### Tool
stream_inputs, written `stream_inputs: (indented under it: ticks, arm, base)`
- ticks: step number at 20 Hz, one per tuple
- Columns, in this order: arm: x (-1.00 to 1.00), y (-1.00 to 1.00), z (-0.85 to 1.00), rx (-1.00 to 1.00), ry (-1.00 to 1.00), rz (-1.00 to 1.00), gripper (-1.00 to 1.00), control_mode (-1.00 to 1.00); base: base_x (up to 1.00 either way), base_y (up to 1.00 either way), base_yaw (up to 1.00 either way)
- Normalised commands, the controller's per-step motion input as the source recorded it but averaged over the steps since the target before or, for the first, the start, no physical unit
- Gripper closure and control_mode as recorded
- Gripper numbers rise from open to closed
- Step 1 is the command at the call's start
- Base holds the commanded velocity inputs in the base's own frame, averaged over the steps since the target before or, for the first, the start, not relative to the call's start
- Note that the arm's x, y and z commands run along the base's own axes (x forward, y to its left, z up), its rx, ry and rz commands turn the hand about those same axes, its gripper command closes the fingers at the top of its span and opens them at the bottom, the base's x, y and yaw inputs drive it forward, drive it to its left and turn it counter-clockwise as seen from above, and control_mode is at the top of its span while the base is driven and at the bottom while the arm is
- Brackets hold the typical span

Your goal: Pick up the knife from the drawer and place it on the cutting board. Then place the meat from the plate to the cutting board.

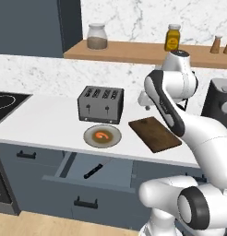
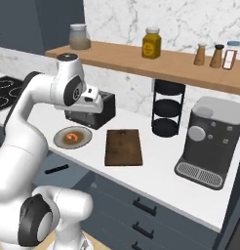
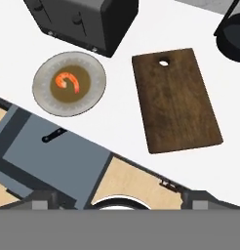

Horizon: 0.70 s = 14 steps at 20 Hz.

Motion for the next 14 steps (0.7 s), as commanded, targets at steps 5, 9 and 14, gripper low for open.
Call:
stream_inputs:
  ticks: [5, 9, 14]
  arm:
    - [0.0, 0.0, 0.0, 0.0, 0.0, 0.0, -1.0, 1.0]
    - [0.0, 0.0, 0.0, 0.0, 0.0, 0.0, -1.0, 1.0]
    - [0.0, 0.0, 0.0, 0.0, 0.0, 0.0, -1.0, 1.0]
  base:
    - [0.56, 0.0, 0.19]
    - [0.33, -0.18, 0.17]
    - [0.04, -0.07, 0.07]
